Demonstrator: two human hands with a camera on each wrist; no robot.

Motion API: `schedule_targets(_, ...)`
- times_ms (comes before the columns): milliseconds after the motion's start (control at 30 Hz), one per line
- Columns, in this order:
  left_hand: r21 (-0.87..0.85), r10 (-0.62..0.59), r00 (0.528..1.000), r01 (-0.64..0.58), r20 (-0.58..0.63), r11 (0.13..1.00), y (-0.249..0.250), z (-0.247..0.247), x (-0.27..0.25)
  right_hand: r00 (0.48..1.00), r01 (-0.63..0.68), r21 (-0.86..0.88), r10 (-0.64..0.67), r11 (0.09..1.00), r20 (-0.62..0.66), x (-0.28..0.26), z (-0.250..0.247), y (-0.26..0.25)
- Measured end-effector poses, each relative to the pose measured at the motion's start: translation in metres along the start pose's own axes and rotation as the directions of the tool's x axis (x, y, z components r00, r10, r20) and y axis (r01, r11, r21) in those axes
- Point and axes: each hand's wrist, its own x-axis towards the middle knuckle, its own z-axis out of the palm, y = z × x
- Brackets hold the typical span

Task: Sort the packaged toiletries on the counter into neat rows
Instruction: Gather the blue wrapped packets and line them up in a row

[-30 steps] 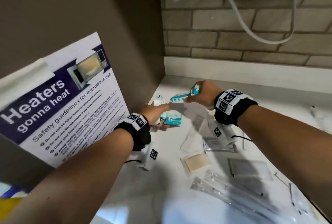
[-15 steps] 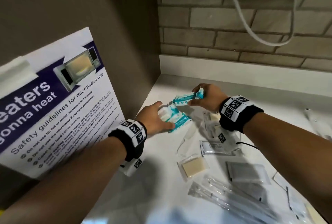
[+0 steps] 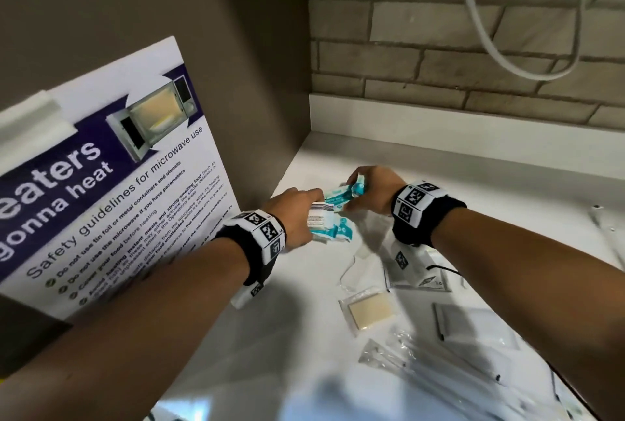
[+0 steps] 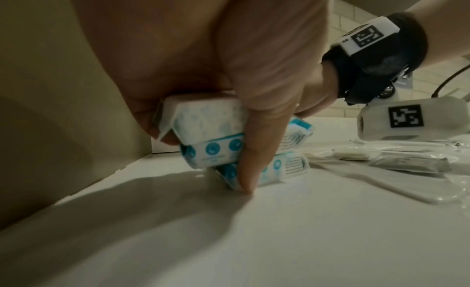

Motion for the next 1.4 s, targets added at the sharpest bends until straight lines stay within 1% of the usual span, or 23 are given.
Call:
schedule_targets(100, -0.023, 0.034, 0.998, -0.035, -0.052, 0.999, -0.007, 0.005, 0.001, 0.998, -0.008, 0.038, 0.006, 0.999, 0.056, 0.007, 0.013, -0.008)
schedule_targets(167, -0.034, 0.025, 0.997, -0.028, -0.077, 0.999, -0.01, 0.003, 0.002, 0.999, -0.006, 0.071, 0.003, 0.997, 0.034, 0.009, 0.014, -0.008)
schedule_targets(200, -0.056, 0.012, 0.997, -0.017, -0.082, 0.998, -0.009, 0.001, 0.003, 1.0, -0.009, 0.116, 0.006, 0.993, 0.025, 0.009, 0.011, -0.007)
schedule_targets(267, -0.137, -0.018, 0.995, 0.005, -0.094, 0.991, -0.008, -0.005, 0.002, 0.999, -0.012, 0.222, 0.003, 0.975, 0.042, 0.006, 0.003, -0.007)
schedule_targets(333, -0.293, -0.068, 0.99, 0.028, -0.127, 0.956, -0.005, -0.008, 0.001, 0.998, -0.019, 0.22, 0.007, 0.975, 0.058, 0.002, -0.007, -0.005)
schedule_targets(367, -0.41, -0.101, 0.984, 0.033, -0.147, 0.912, -0.003, -0.009, -0.002, 0.999, -0.014, 0.198, 0.003, 0.98, 0.054, -0.002, -0.013, -0.004)
schedule_targets(433, -0.626, -0.147, 0.977, 0.017, -0.157, 0.78, 0.001, -0.01, -0.008, 1.0, 0.015, 0.142, -0.018, 0.99, 0.02, -0.005, -0.021, -0.001)
schedule_targets(500, -0.742, -0.145, 0.982, 0.008, -0.121, 0.67, 0.005, -0.012, -0.015, 0.998, 0.053, 0.136, -0.048, 0.989, -0.039, -0.006, -0.027, 0.004)
schedule_targets(567, -0.821, -0.133, 0.99, 0.04, -0.045, 0.569, 0.008, -0.013, -0.022, 0.994, 0.081, 0.164, -0.068, 0.983, -0.089, -0.007, -0.03, 0.007)
schedule_targets(633, -0.861, -0.133, 0.991, 0.086, 0.022, 0.502, 0.006, -0.011, -0.027, 0.99, 0.102, 0.165, -0.083, 0.981, -0.118, -0.004, -0.03, 0.008)
schedule_targets(700, -0.891, -0.12, 0.992, 0.098, 0.05, 0.443, 0.005, -0.007, -0.033, 0.99, 0.097, 0.118, -0.084, 0.988, -0.113, 0.003, -0.027, 0.005)
schedule_targets(733, -0.903, -0.116, 0.992, 0.097, 0.053, 0.419, 0.004, -0.006, -0.036, 0.993, 0.077, 0.072, -0.071, 0.994, -0.09, 0.008, -0.024, 0.003)
schedule_targets(800, -0.909, -0.131, 0.99, 0.1, 0.051, 0.405, 0.0, -0.002, -0.038, 0.999, 0.035, 0.019, -0.034, 0.999, -0.022, 0.019, -0.015, -0.002)
schedule_targets(867, -0.907, -0.156, 0.986, 0.122, 0.064, 0.403, -0.004, 0.002, -0.037, 1.0, 0.001, 0.035, -0.002, 0.999, 0.023, 0.03, -0.004, -0.007)
schedule_targets(933, -0.904, -0.175, 0.981, 0.149, 0.084, 0.401, -0.007, 0.004, -0.035, 1.0, -0.005, -0.004, 0.005, 1.0, 0.008, 0.038, 0.004, -0.011)
schedule_targets(1033, -0.882, -0.189, 0.978, 0.162, 0.085, 0.442, -0.008, 0.005, -0.032, 1.0, 0.025, -0.043, -0.024, 0.999, 0.011, 0.047, 0.012, -0.017)
schedule_targets(1167, -0.858, -0.179, 0.979, 0.17, 0.093, 0.485, -0.006, 0.002, -0.03, 0.989, 0.108, -0.049, -0.103, 0.993, 0.106, 0.052, 0.013, -0.013)
schedule_targets(1300, -0.868, -0.192, 0.977, 0.172, 0.09, 0.467, -0.009, 0.0, -0.031, 0.979, 0.143, 0.009, -0.143, 0.99, 0.148, 0.05, 0.007, -0.008)
schedule_targets(1400, -0.872, -0.199, 0.976, 0.172, 0.088, 0.459, -0.01, 0.001, -0.033, 0.964, 0.176, -0.006, -0.171, 0.984, 0.202, 0.045, 0.004, -0.01)
